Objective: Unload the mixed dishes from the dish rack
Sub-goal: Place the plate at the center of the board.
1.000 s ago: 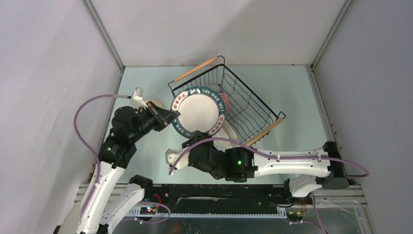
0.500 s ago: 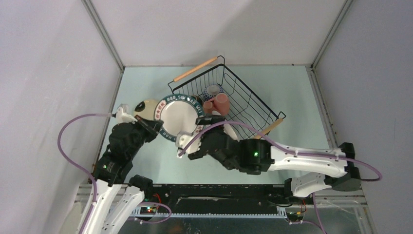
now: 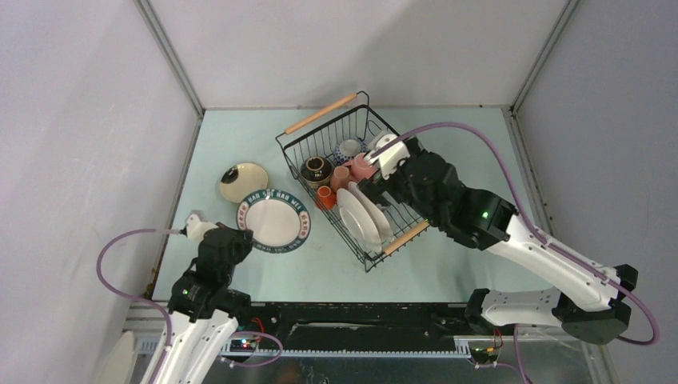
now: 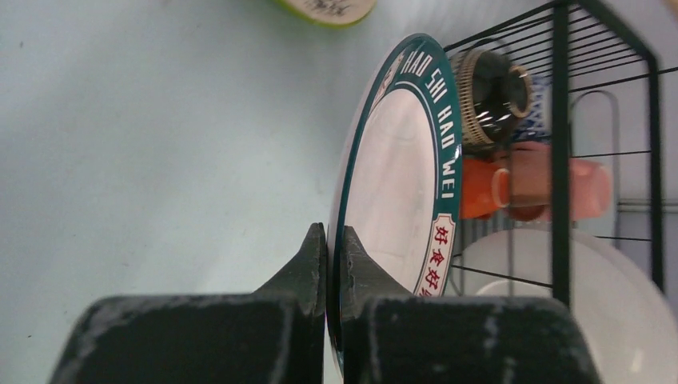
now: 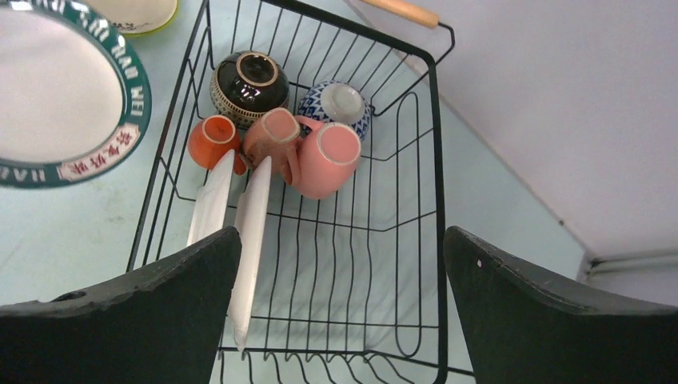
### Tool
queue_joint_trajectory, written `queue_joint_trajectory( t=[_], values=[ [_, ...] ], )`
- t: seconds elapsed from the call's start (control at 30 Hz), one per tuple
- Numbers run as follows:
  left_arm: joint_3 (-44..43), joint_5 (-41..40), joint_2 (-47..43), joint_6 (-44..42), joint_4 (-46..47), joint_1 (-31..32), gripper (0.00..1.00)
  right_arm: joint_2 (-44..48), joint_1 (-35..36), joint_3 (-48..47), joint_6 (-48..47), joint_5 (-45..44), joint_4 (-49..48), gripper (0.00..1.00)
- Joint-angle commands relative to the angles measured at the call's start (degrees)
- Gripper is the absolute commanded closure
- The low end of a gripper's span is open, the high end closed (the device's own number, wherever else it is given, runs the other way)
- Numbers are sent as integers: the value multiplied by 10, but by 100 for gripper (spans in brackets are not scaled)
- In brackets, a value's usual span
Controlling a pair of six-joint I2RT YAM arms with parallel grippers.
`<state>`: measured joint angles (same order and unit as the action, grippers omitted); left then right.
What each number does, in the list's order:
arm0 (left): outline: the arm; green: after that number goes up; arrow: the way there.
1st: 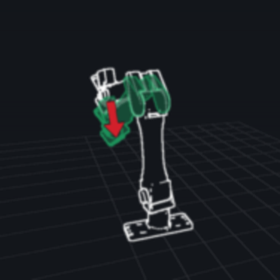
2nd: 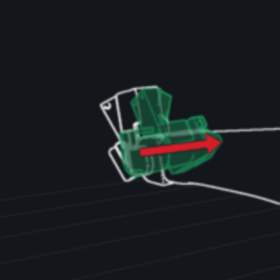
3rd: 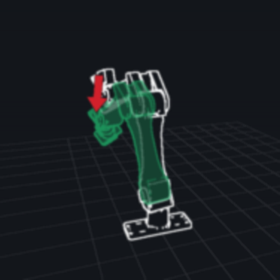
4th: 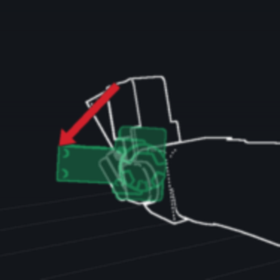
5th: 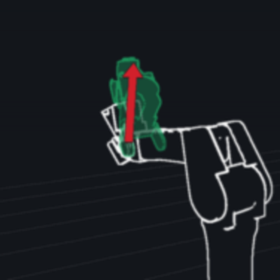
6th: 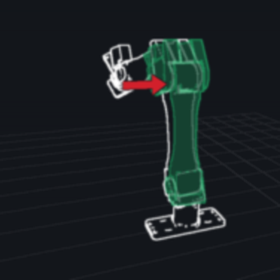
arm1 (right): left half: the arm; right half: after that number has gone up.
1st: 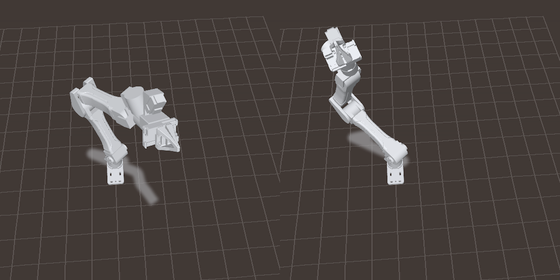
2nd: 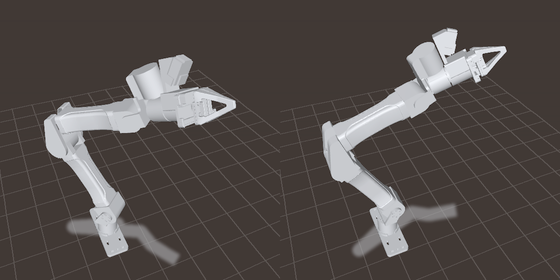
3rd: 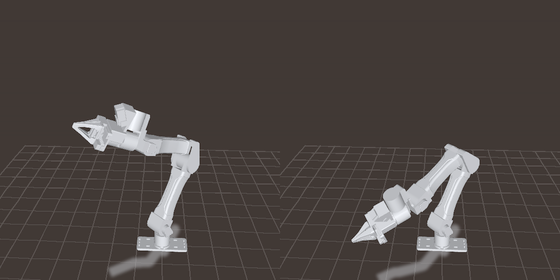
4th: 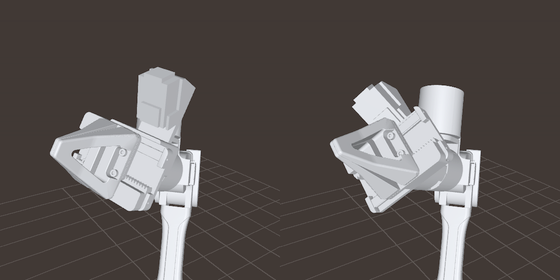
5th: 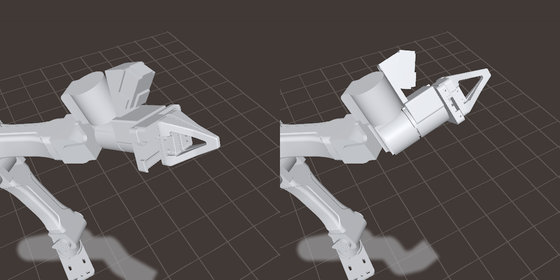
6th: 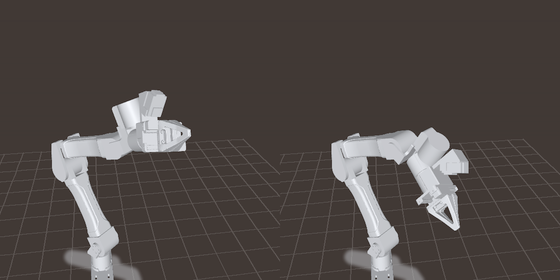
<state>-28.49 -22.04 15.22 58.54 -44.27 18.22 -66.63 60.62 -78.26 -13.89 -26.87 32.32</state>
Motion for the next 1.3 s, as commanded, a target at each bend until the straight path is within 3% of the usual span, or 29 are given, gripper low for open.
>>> queue_joint_trajectory(
  t=[0.0,0.23,0.37,0.8,0.9,1.03,1.27],
  values=[
    [28,-4,19,43,61,0,100,14,-42,-7,73,60,26,1],
    [69,25,93,49,107,0,100,13,-117,-6,126,124,63,0],
    [88,35,119,49,119,0,91,8,-159,-5,155,178,78,0],
    [88,19,116,28,81,0,26,-35,-231,5,195,301,102,0],
    [74,14,115,20,70,0,12,-47,-240,5,204,334,109,4],
    [53,7,116,4,52,0,3,-71,-254,5,211,377,118,11],
    [6,6,119,-34,30,0,1,-114,-267,5,223,433,114,22]
  ],
)
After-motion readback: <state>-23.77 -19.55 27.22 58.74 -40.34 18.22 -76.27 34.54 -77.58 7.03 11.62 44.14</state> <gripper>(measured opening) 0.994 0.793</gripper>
